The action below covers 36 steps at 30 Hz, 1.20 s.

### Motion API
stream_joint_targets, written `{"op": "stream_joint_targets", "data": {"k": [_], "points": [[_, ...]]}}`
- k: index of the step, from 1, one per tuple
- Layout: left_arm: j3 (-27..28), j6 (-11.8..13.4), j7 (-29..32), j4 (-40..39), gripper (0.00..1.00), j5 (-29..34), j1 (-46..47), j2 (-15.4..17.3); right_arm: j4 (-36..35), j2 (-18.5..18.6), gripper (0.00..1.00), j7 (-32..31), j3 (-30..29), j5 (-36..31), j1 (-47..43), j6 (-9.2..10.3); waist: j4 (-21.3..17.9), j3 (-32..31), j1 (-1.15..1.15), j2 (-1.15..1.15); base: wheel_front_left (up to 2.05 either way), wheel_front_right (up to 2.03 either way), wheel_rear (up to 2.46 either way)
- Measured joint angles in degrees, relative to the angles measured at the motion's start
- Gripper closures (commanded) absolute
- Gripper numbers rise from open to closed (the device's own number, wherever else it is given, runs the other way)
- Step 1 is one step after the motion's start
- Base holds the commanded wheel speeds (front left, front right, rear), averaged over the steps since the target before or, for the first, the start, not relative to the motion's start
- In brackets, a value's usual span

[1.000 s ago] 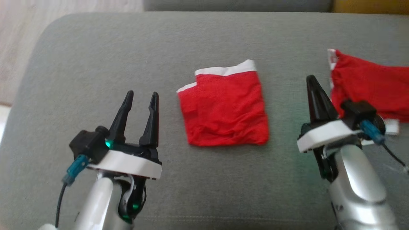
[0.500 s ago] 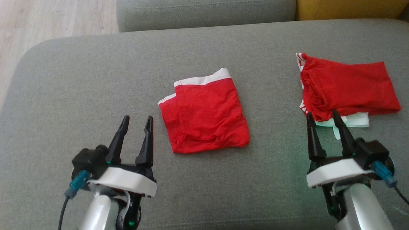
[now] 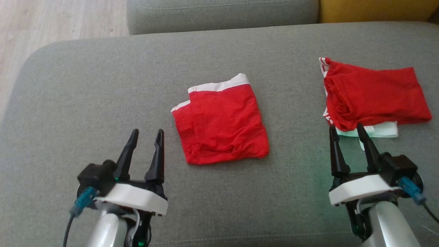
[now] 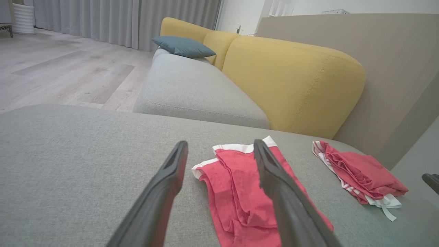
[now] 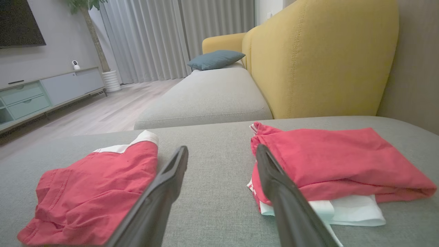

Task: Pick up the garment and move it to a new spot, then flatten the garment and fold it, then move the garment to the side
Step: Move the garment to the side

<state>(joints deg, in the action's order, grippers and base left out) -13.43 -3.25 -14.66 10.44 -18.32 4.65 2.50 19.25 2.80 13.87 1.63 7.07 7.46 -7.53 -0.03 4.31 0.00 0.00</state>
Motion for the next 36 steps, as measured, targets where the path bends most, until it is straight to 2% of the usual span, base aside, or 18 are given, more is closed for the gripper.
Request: {"op": "stream_joint_targets", "data": {"k": [8,14,18,24,29,34,35,36], "points": [[-1.35,-0.32,0.0,0.18,0.0,0.01,0.36,0.01,2.02,-0.01,0.0,-3.96,2.77,0.94,1.02,0.0,2.27,1.48,0.0,0.0,0.0,0.0,0.0],[-3.39,-0.36,0.0,0.74,0.0,-0.05,0.8,0.03,5.84,-0.01,0.0,-8.01,5.86,1.14,6.75,0.0,5.88,3.29,0.0,0.0,0.0,0.0,0.0],[-5.0,-0.55,0.01,0.77,0.0,0.05,1.9,-0.02,9.58,0.04,0.0,-11.46,5.34,5.31,9.72,0.0,8.95,4.55,0.0,0.0,0.0,0.0,0.0],[-6.34,-0.44,0.0,0.67,0.0,-1.05,2.83,0.0,16.38,0.08,0.0,-16.99,1.82,7.05,15.77,0.0,13.58,6.52,0.0,0.0,0.0,0.0,0.0],[-6.54,-0.08,0.0,0.6,0.0,-2.01,3.03,0.02,21.99,0.19,0.0,-19.3,-0.57,4.13,19.74,0.0,16.77,8.09,0.0,0.0,0.0,0.0,0.0],[-6.68,0.35,0.01,0.57,0.0,-2.01,3.74,0.02,25.28,0.63,0.0,-20.46,-0.03,1.69,22.73,0.0,18.46,9.27,0.0,0.0,0.0,0.0,0.0],[-6.75,0.54,0.0,0.49,0.0,-2.01,3.96,0.01,25.82,0.76,0.56,-20.46,0.22,1.05,23.41,0.0,18.52,9.43,0.0,0.0,0.0,0.0,0.0],[-6.78,0.54,0.0,0.38,0.0,-2.01,4.07,0.01,26.28,0.82,1.0,-20.43,0.38,0.55,23.98,0.0,18.47,9.5,0.0,0.0,0.0,0.0,0.0]]}}
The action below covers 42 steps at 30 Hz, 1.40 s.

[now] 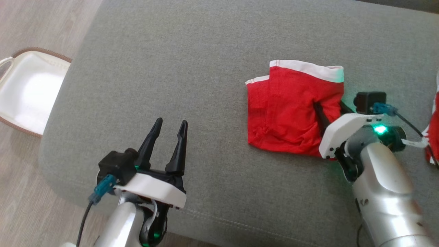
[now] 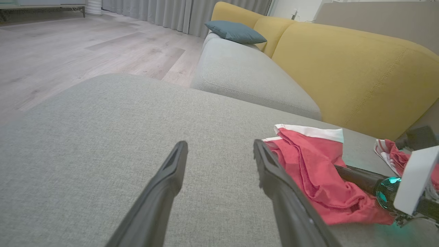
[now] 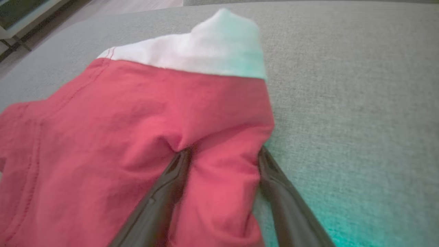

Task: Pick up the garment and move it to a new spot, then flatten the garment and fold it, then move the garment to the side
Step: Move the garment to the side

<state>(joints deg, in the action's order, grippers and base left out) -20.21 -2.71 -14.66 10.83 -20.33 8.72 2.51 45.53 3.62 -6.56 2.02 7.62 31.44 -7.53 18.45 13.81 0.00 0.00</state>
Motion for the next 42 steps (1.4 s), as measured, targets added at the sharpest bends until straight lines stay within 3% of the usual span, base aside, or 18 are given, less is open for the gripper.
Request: {"op": "stream_joint_targets", "data": {"k": [8,15,21,30,36,42], "points": [[0.54,0.16,0.01,-0.03,0.0,0.02,0.0,0.0,1.57,0.96,1.0,5.5,4.86,-7.02,0.84,0.0,-2.82,-0.62,0.0,0.0,0.0,0.0,0.0],[1.42,-0.22,0.0,-0.11,0.0,0.68,0.01,-0.01,-0.48,6.67,1.0,9.16,11.89,-12.35,2.15,0.0,-8.15,-1.61,0.0,0.0,0.0,0.0,0.0],[2.66,-0.68,0.0,-0.38,0.0,1.21,0.18,-0.01,-5.2,14.99,1.0,8.04,18.97,-10.9,4.67,0.0,-13.65,-1.62,0.0,0.0,0.0,0.0,0.0],[2.54,-0.91,0.0,-0.85,0.0,1.59,4.5,-0.05,-10.18,33.79,1.0,0.67,24.09,-4.28,5.91,0.0,-18.46,1.99,0.0,0.0,0.0,0.0,0.0],[2.46,-1.32,0.0,-1.13,0.0,1.53,4.82,-0.05,-10.58,40.22,1.0,-0.6,22.08,-3.26,6.1,0.0,-18.67,4.37,0.0,0.0,0.0,0.0,0.0],[2.3,-1.36,0.0,-1.11,0.0,1.25,7.14,-0.07,-9.59,40.08,1.0,-0.59,15.57,-5.48,6.82,0.0,-17.05,6.47,0.0,0.0,0.0,0.0,0.0]]}}
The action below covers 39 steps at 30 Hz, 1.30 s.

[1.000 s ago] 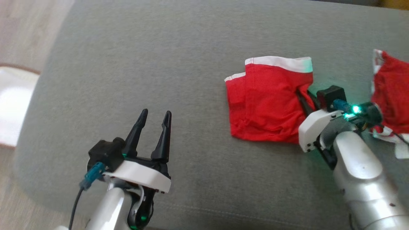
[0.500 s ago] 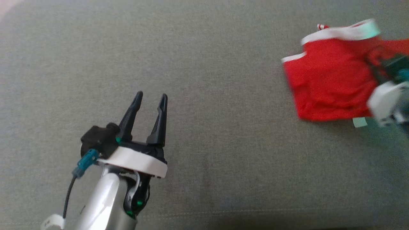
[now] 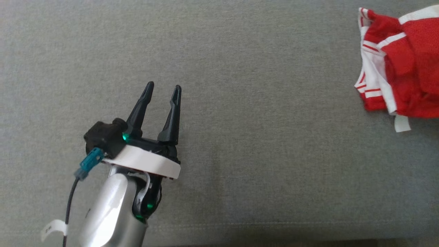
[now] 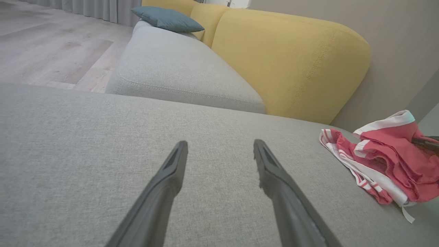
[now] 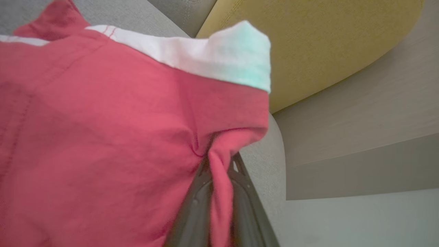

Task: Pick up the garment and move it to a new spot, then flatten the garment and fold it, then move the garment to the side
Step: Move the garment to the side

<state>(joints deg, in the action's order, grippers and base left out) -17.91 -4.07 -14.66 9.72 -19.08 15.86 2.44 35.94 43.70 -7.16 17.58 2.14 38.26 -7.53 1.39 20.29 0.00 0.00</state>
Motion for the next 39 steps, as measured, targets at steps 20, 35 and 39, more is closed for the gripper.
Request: {"op": "stream_joint_targets", "data": {"k": [20,35,39], "points": [[0.03,0.03,0.0,1.07,0.0,-0.24,-0.13,0.0,3.03,-9.03,0.0,-6.38,-14.48,-5.47,-3.88,0.0,1.01,-0.66,0.0,0.0,0.0,0.0,0.0],[3.18,-0.04,0.0,0.83,0.0,0.87,-4.42,-0.02,-9.49,-22.58,0.0,4.26,-18.44,-7.13,-4.16,0.0,-0.49,-8.22,0.0,0.0,0.0,0.0,0.0],[3.91,-0.04,0.0,-0.09,0.0,0.87,-5.31,0.01,-13.79,-28.47,0.0,8.17,-19.04,-3.9,-7.31,0.0,-0.6,-10.52,0.0,0.0,0.0,0.0,0.0]]}}
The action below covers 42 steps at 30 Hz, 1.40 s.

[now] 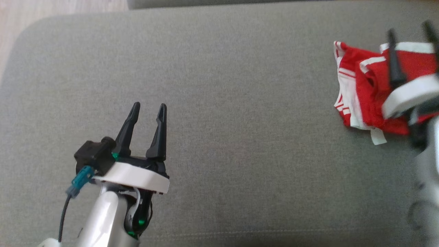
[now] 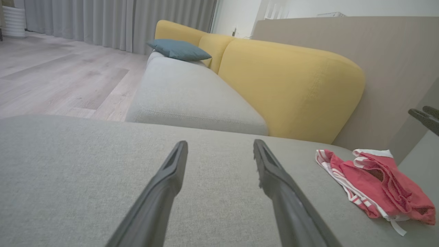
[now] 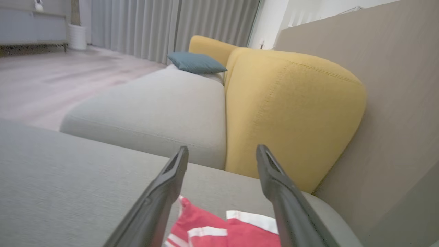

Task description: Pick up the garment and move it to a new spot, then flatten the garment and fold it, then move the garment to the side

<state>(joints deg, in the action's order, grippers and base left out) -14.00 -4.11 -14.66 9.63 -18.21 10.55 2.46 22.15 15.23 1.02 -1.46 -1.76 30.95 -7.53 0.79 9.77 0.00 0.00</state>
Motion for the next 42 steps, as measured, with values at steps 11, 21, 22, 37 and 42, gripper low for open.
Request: {"op": "stream_joint_targets", "data": {"k": [11,21,22,37,42], "points": [[0.85,0.11,0.0,-0.36,0.0,0.01,-5.49,0.0,-4.39,-11.56,0.0,8.64,-1.07,8.13,-16.76,0.0,0.4,-5.87,0.0,0.0,0.0,0.0,0.0],[1.76,0.67,0.0,-0.31,0.0,-0.59,-9.95,0.07,-5.11,-12.5,0.0,13.18,2.71,15.64,-25.92,0.0,0.56,-9.28,0.0,0.0,0.0,0.0,0.0],[1.76,0.68,0.0,-0.31,0.0,-0.59,-10.19,0.07,-5.15,-12.51,0.0,13.19,3.05,15.64,-26.26,0.0,0.56,-9.36,0.0,0.0,0.0,0.0,0.0],[1.76,1.41,0.0,-0.66,0.0,0.01,-10.33,0.09,-7.22,-12.52,0.0,13.21,3.03,15.84,-27.13,0.0,0.59,-9.23,0.0,0.0,0.0,0.0,0.0],[1.71,1.38,0.0,-0.54,0.0,-0.03,-10.32,0.08,-7.19,-12.52,0.0,13.21,3.04,15.78,-27.13,0.0,0.61,-9.18,0.0,0.0,0.0,0.0,0.0]]}}
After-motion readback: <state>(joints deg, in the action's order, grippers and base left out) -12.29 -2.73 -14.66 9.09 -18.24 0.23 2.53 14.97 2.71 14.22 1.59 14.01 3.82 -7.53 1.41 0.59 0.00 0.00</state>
